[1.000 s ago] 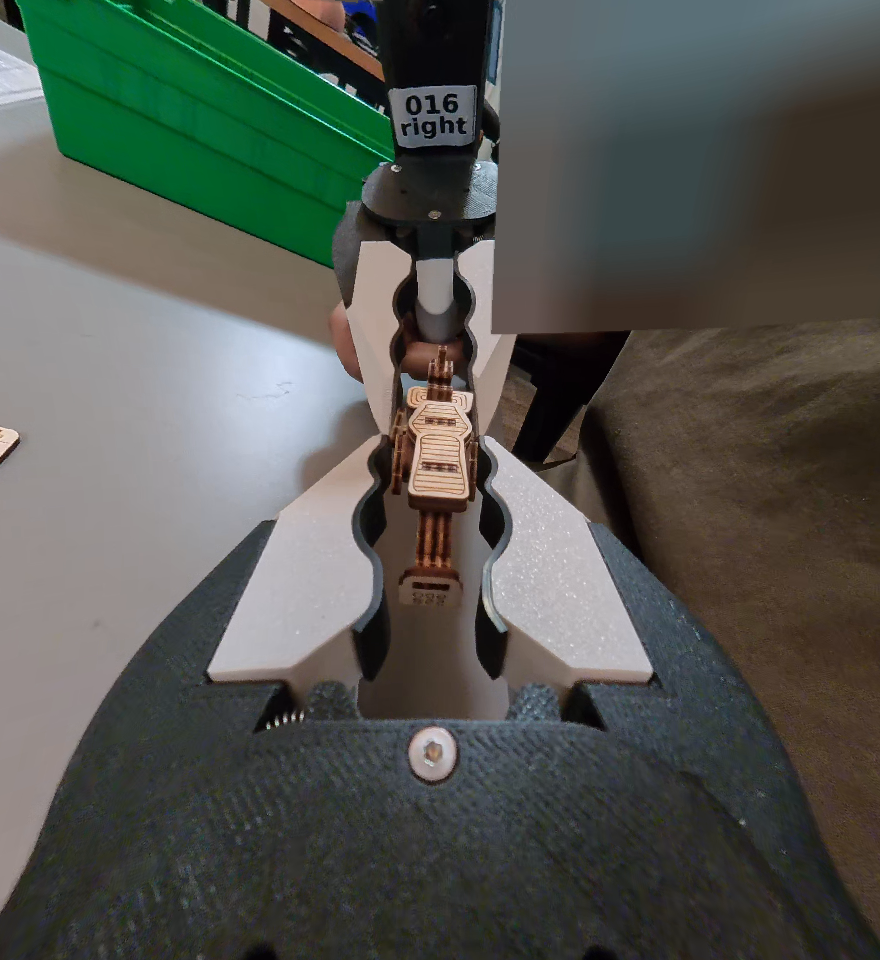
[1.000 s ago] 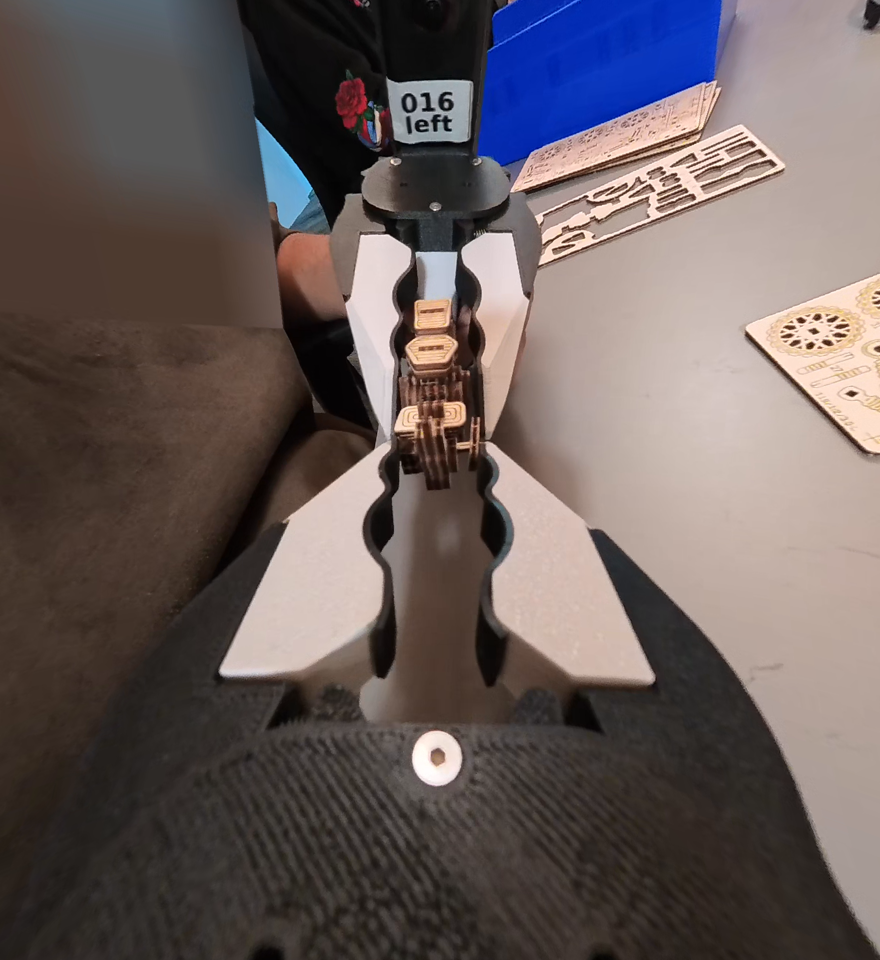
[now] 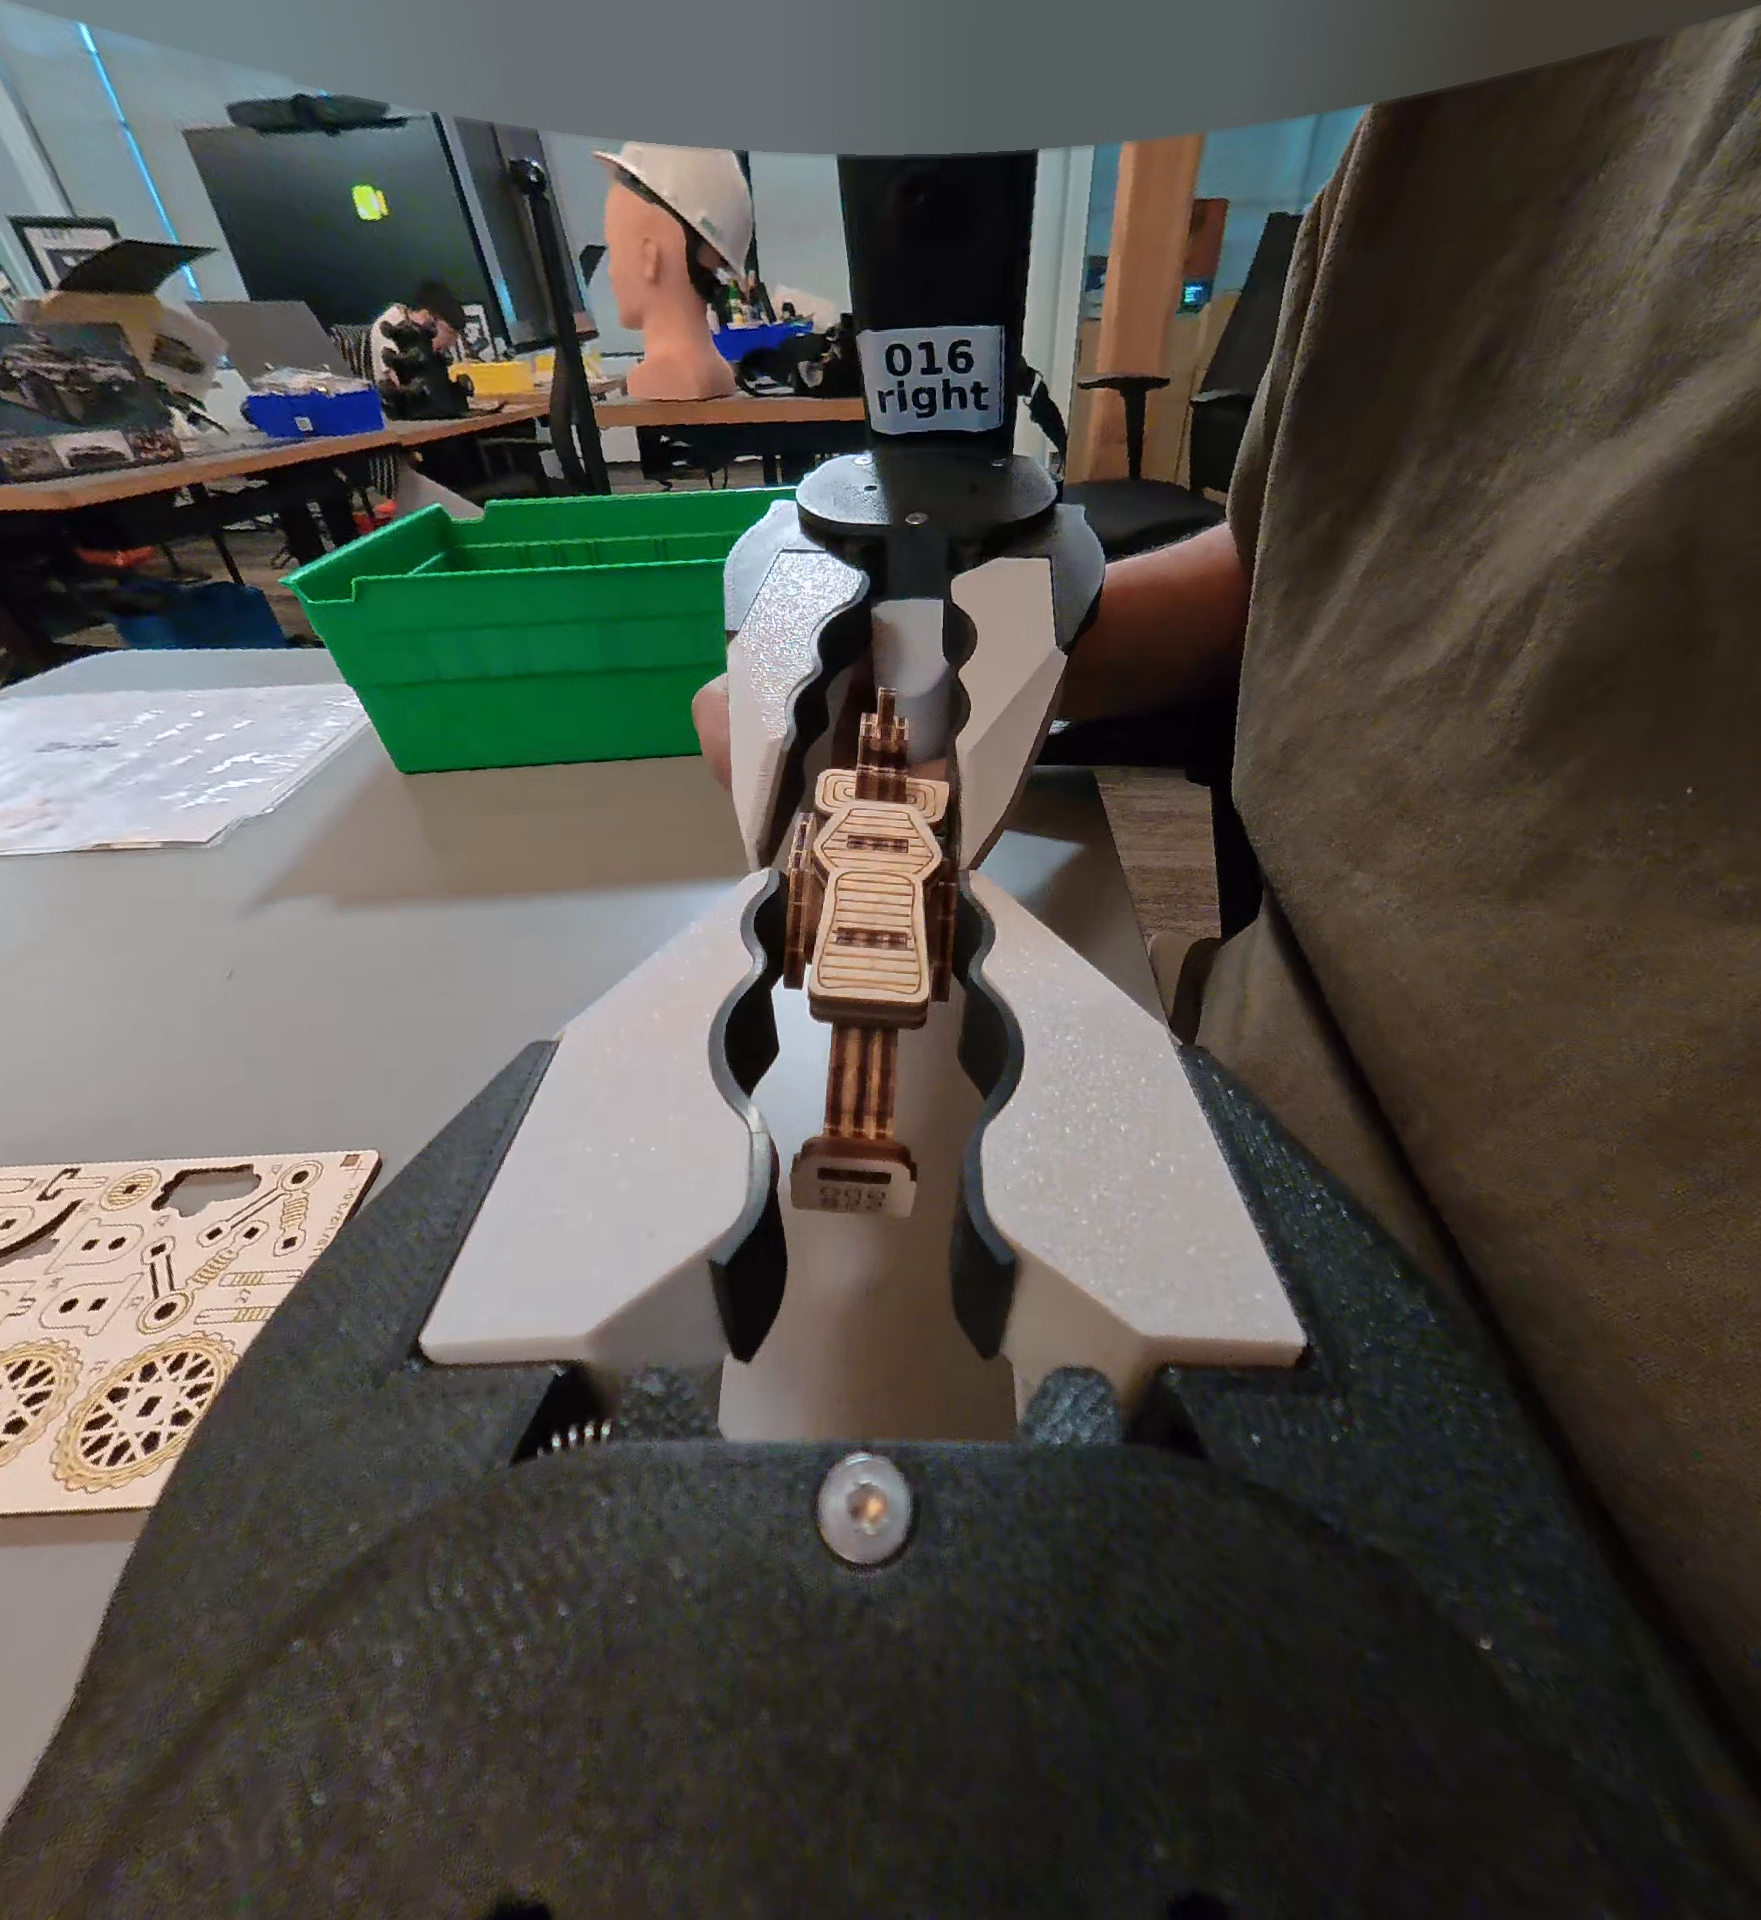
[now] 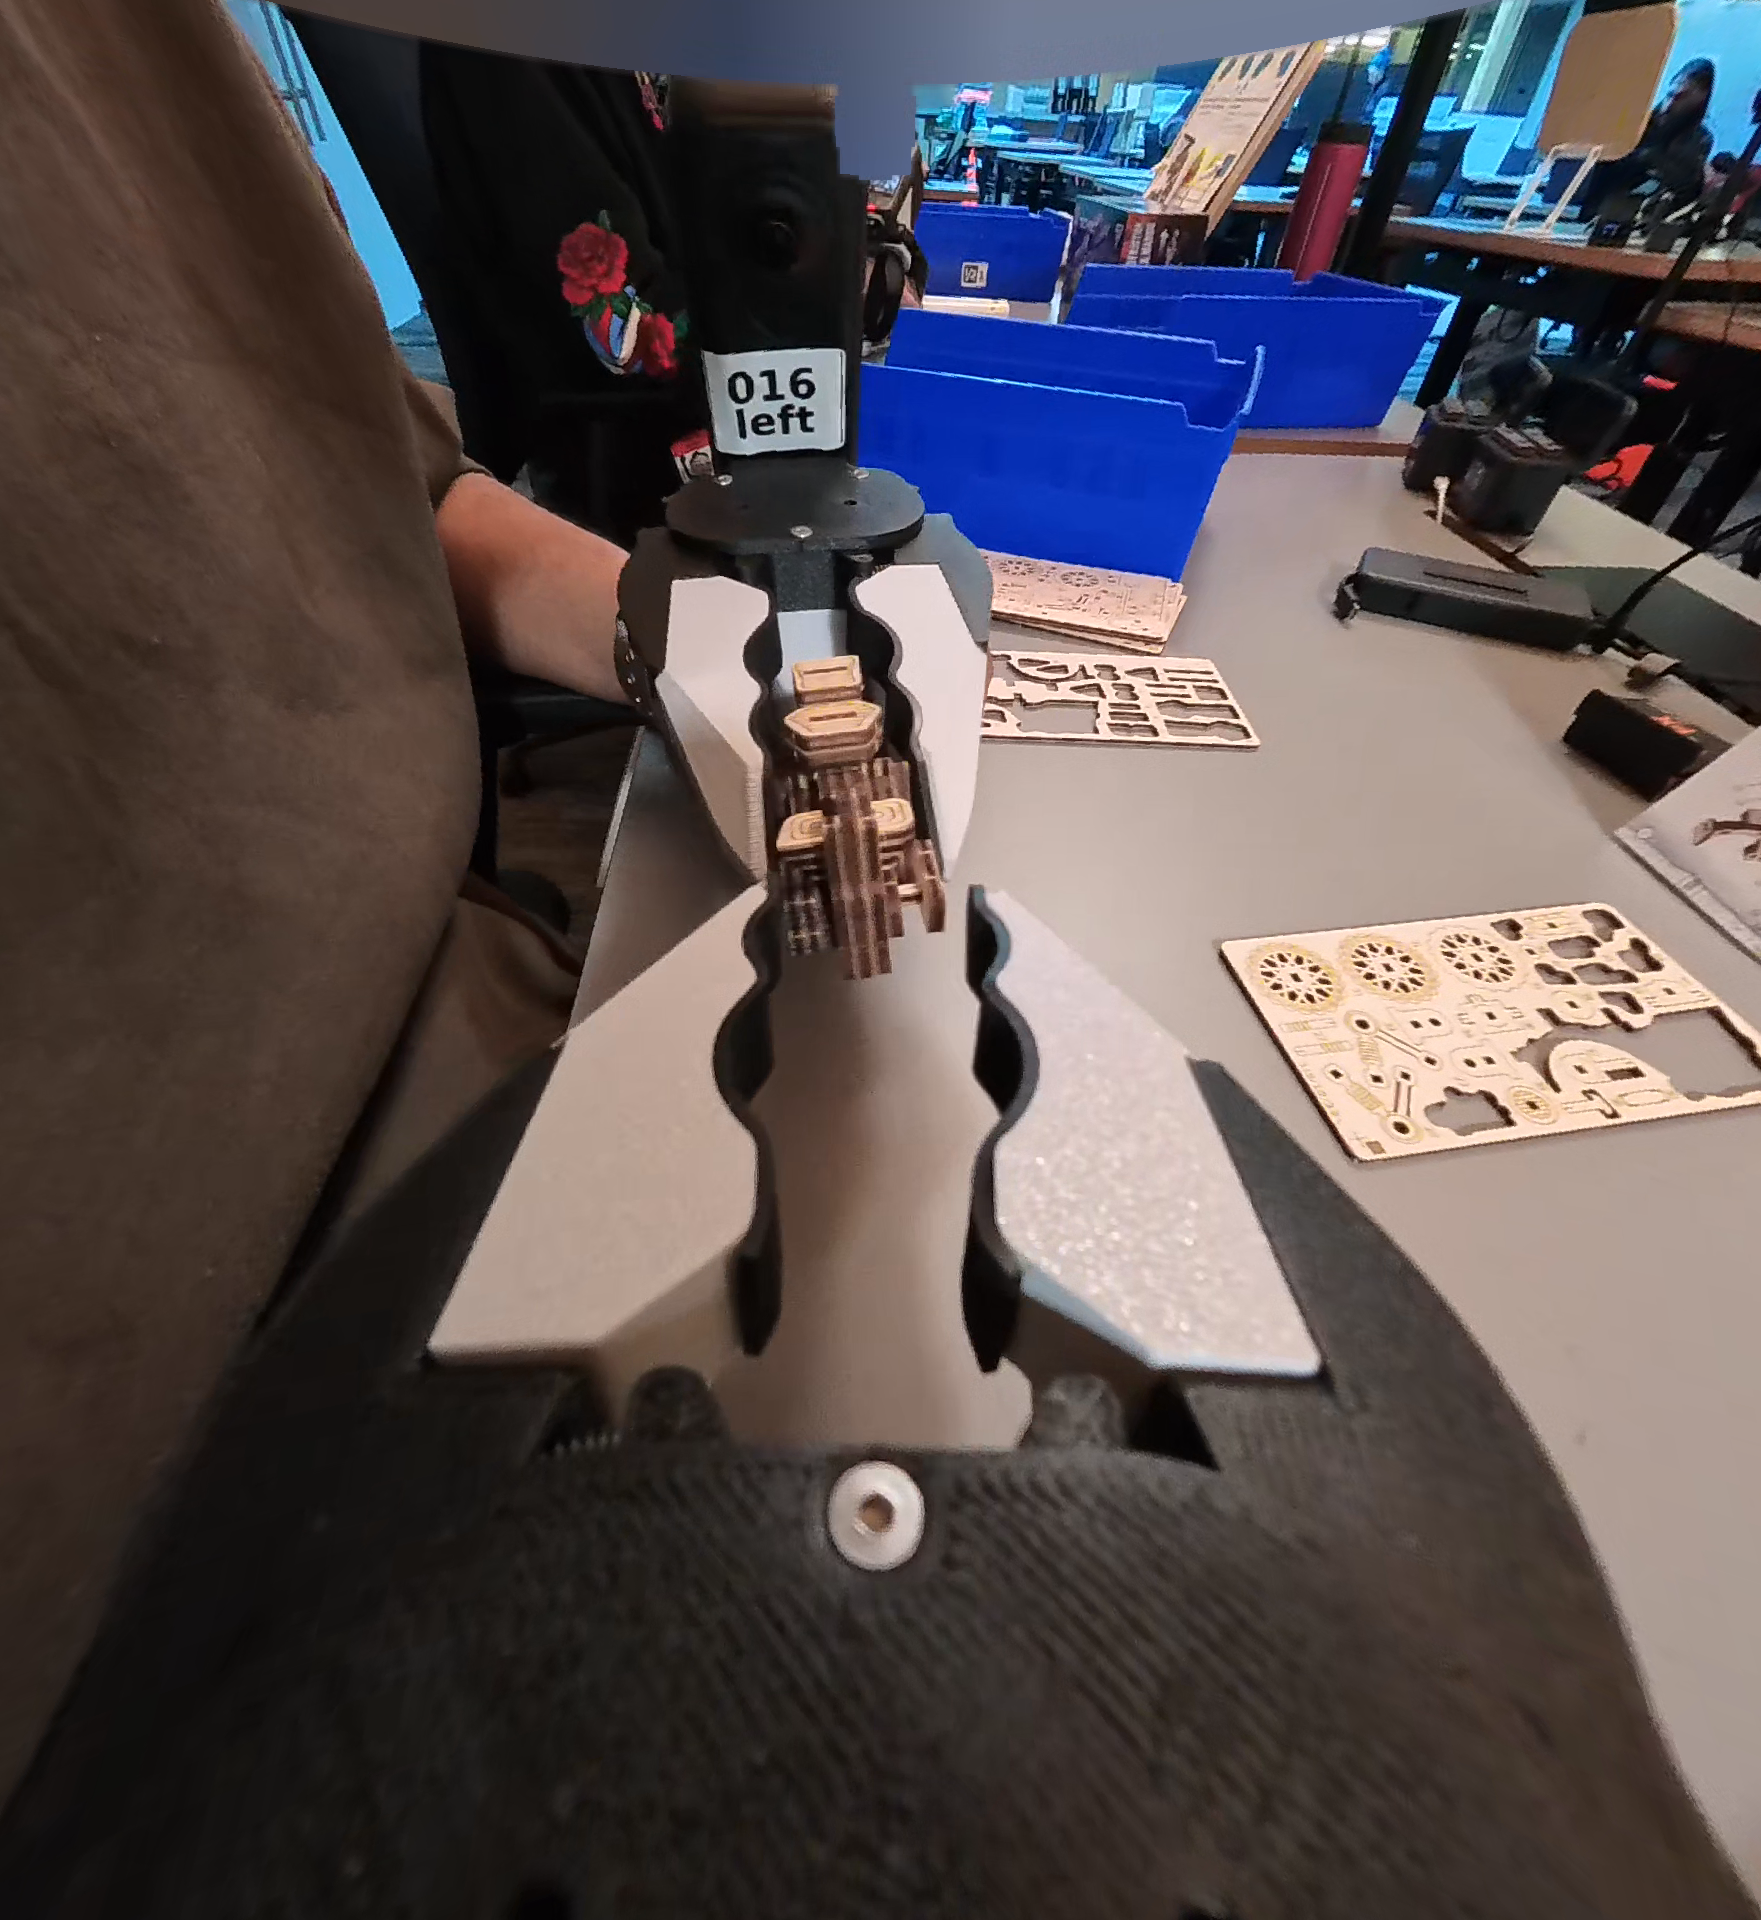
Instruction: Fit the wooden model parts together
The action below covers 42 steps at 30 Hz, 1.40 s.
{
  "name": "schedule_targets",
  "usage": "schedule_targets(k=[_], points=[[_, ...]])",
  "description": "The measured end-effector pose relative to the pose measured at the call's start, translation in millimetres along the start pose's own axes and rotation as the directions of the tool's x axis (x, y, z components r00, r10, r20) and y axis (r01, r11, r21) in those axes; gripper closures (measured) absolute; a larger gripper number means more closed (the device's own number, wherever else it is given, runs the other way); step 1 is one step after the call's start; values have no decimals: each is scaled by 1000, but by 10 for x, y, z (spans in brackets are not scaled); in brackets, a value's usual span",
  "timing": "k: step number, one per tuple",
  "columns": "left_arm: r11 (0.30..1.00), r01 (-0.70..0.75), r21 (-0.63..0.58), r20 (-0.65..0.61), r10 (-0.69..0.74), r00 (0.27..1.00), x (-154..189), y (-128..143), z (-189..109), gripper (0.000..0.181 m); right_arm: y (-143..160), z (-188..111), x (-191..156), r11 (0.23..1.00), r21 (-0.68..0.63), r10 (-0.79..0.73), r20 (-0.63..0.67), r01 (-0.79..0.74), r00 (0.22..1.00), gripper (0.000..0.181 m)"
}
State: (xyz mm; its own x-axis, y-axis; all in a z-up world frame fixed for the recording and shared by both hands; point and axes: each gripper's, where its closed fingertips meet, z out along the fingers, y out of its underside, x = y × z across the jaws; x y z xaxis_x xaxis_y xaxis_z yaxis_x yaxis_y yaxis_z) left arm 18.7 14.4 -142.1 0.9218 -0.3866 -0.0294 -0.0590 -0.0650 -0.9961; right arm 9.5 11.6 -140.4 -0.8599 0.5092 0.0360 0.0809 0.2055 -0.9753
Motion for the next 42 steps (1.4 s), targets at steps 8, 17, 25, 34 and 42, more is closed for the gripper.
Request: schedule_targets(k=[8,17,25,34,42], points=[[997,-83,-4,34,83,996,2,-10,0,151,-13,-17,-22,998,5,-67,-5,67,998,153],[988,-150,-21,52,151,987,30,-7,7,152,0,-28,-58,991,10,-132,-2,132,991,153],[990,-139,-13,52,140,989,36,-22,7,152,-7,-34,-74,994,7,-108,19,108,994,153],[987,-158,-25,49,159,986,51,-14,1,152,5,-29,-97,992,-12,-123,29,124,992,154],[986,-163,-41,46,165,985,49,0,2,151,19,-26,-97,994,-18,-104,32,105,994,153]])
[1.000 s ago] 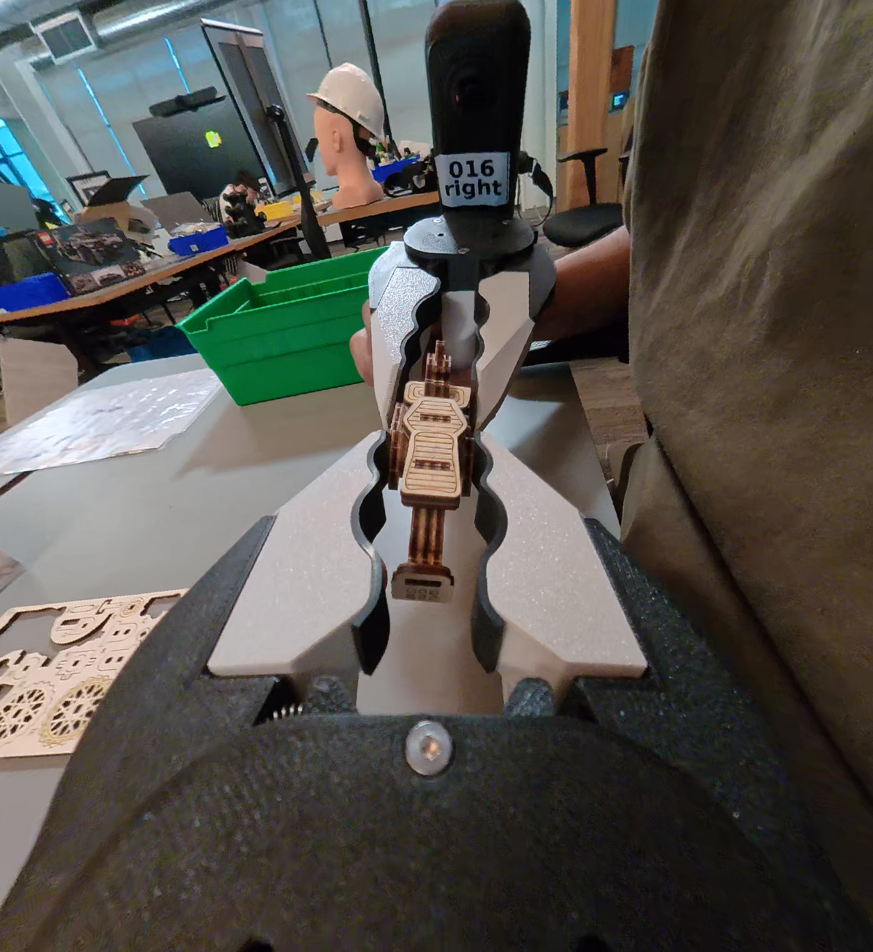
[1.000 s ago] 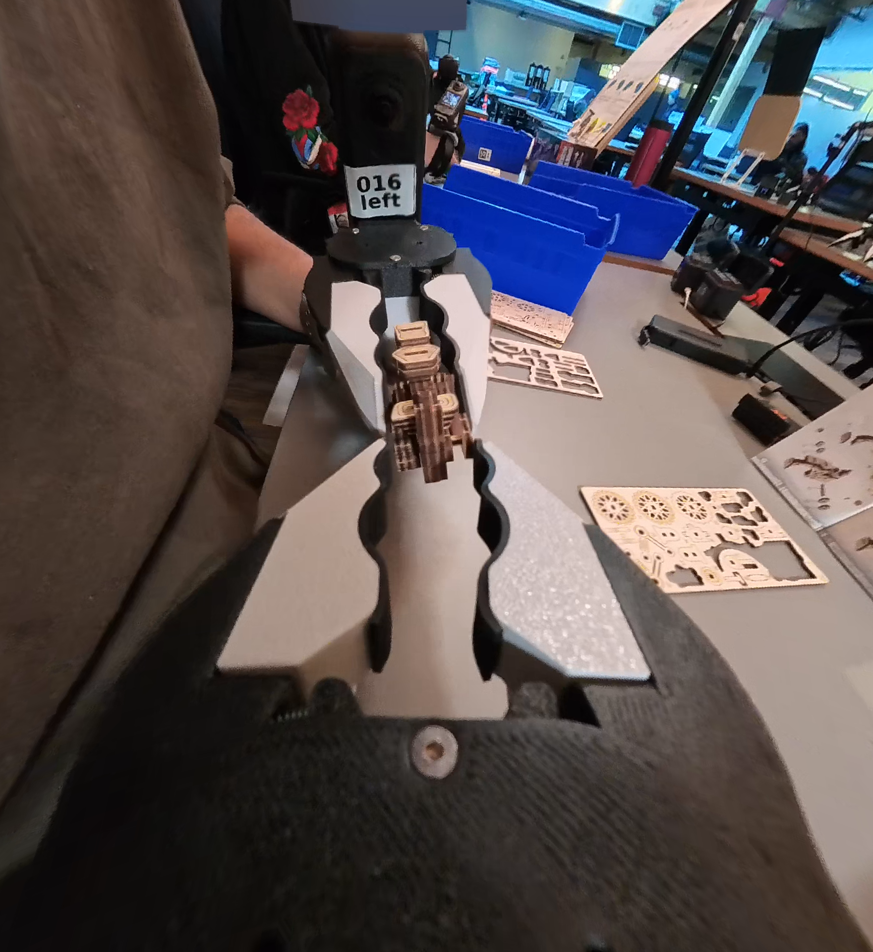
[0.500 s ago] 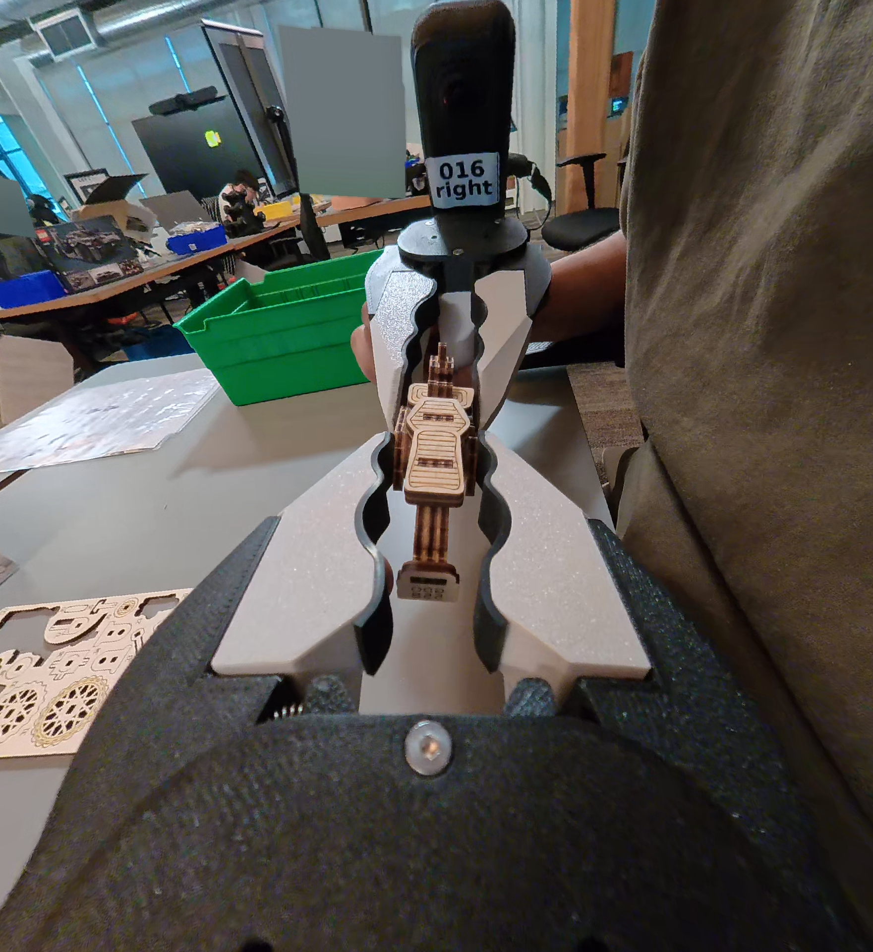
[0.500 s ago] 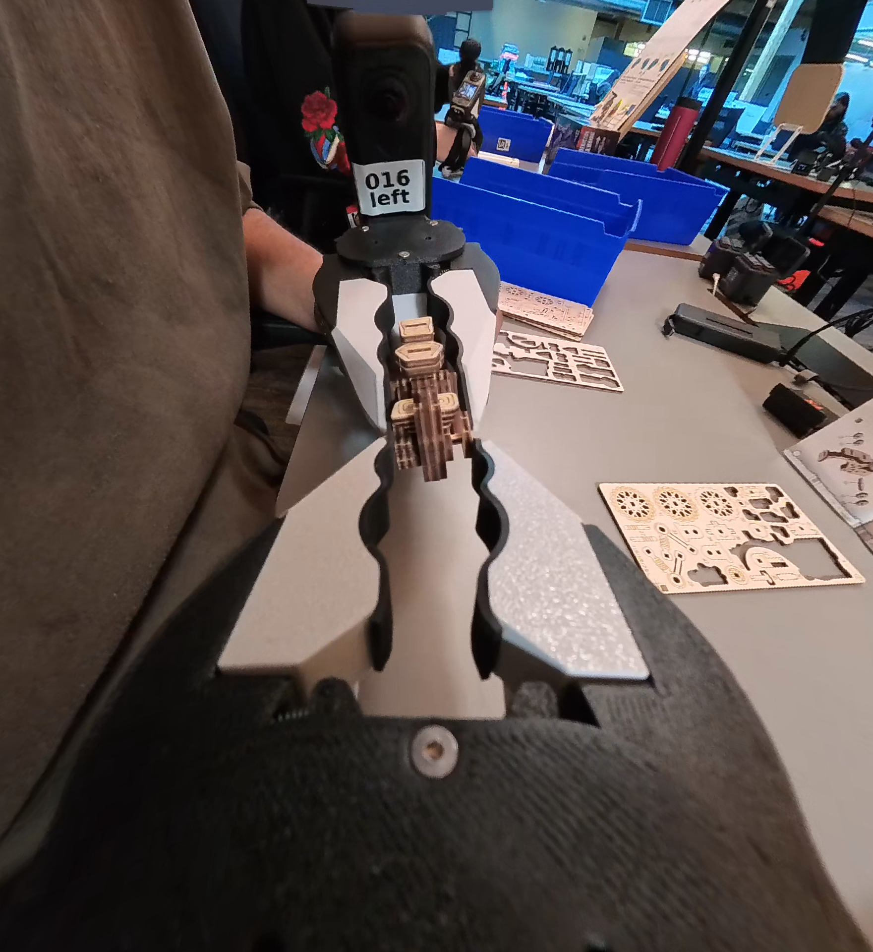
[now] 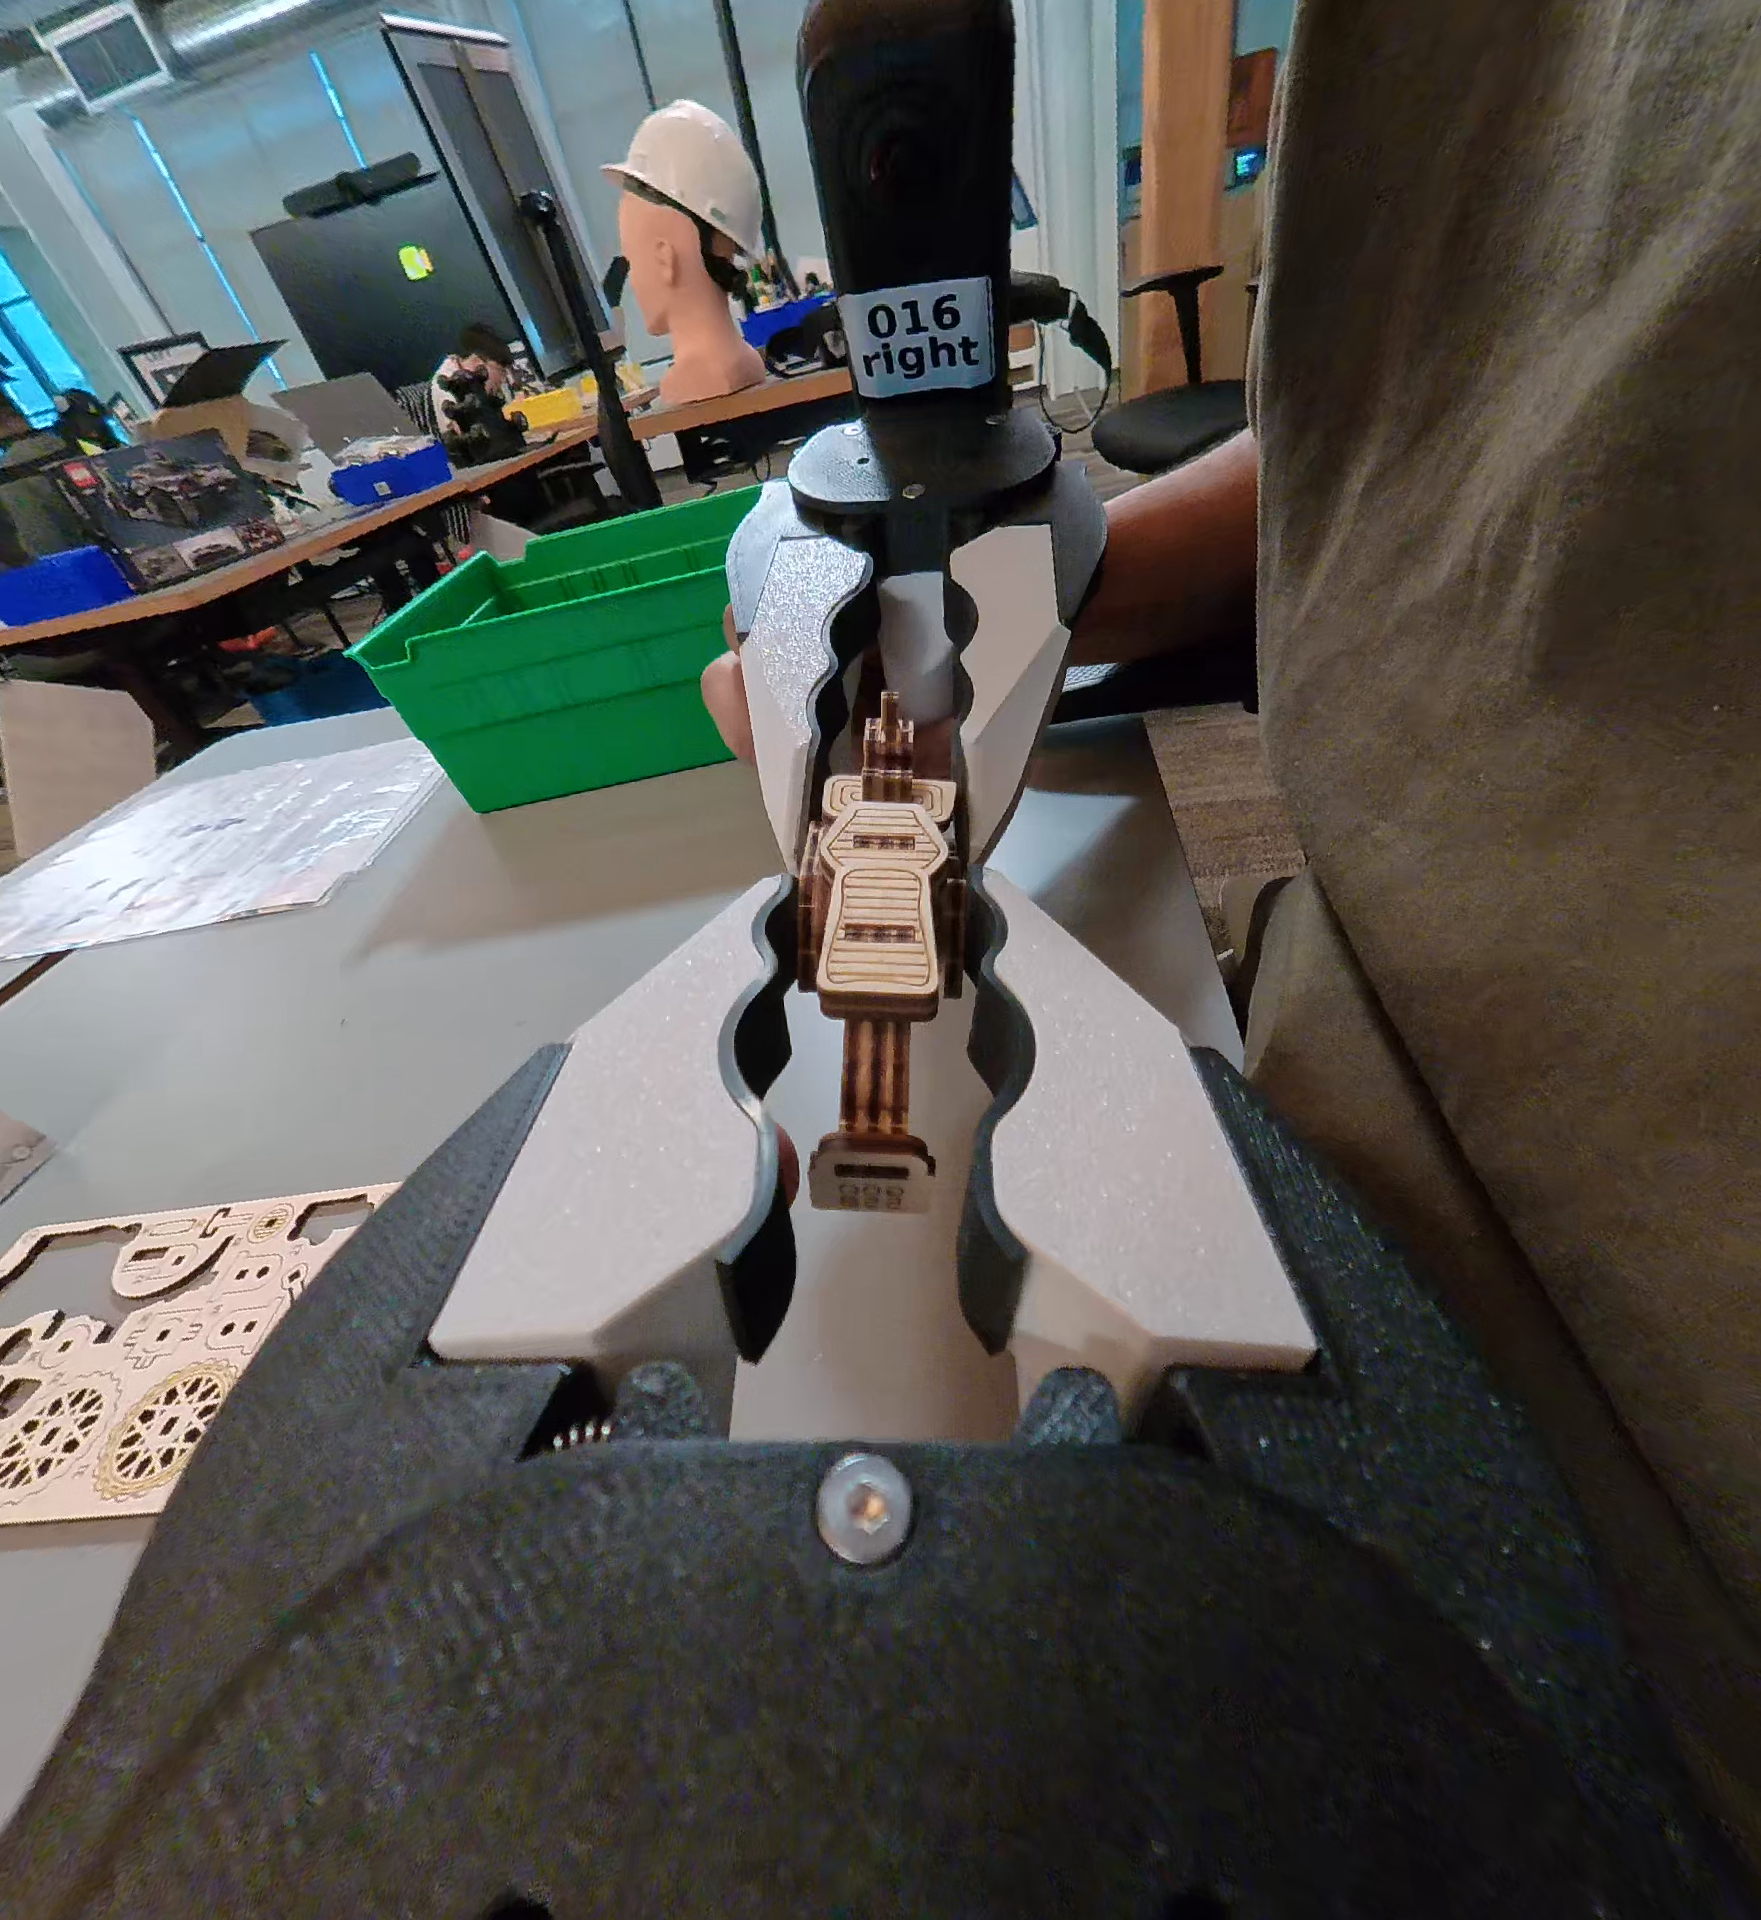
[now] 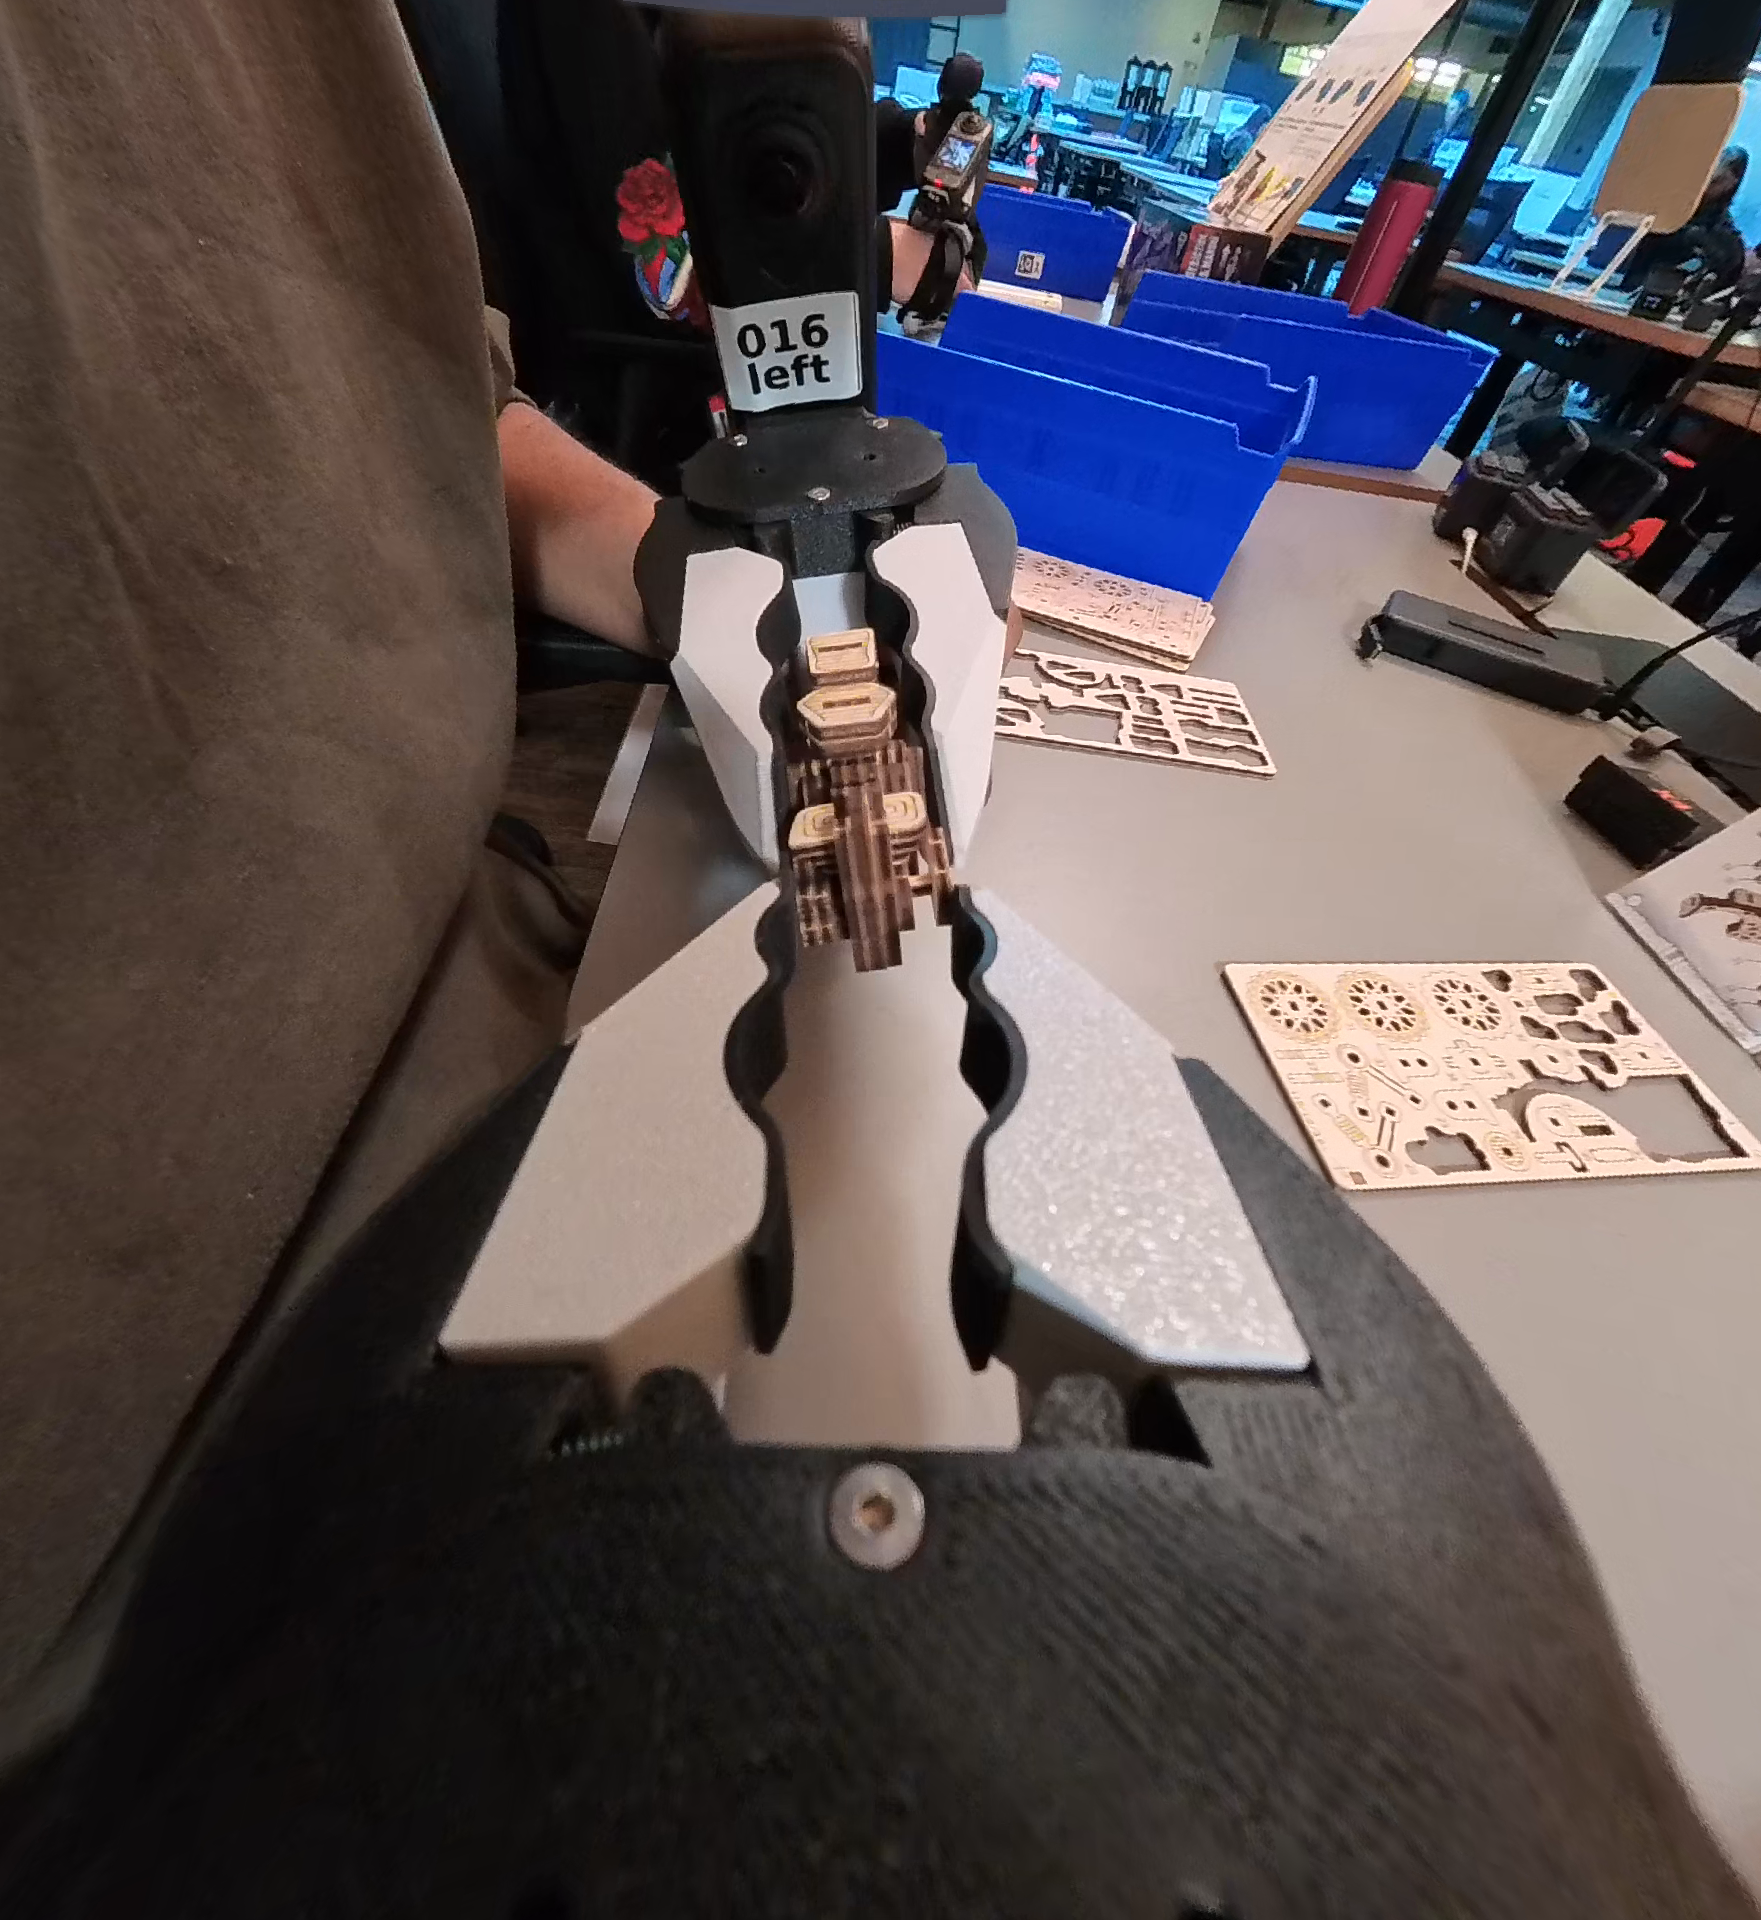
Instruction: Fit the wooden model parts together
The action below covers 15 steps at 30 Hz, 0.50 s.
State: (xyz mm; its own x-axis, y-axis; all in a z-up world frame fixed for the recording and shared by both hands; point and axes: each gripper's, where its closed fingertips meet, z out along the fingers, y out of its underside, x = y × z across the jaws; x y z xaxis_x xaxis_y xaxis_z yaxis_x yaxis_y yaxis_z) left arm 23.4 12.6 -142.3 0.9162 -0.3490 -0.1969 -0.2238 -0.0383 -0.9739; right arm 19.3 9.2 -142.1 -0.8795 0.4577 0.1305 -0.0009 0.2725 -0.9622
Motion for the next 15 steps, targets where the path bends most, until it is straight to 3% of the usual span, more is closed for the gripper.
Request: schedule_targets(k=[8,15], points=[[1000,-3,-17,-13,3,1000,27,18,12,152,22,-7,-25,1000,-14,-9,15,9,1000,153],[999,29,-22,-23,-30,999,22,25,11,151,29,-6,-23,998,-5,69,44,-69,997,154]])
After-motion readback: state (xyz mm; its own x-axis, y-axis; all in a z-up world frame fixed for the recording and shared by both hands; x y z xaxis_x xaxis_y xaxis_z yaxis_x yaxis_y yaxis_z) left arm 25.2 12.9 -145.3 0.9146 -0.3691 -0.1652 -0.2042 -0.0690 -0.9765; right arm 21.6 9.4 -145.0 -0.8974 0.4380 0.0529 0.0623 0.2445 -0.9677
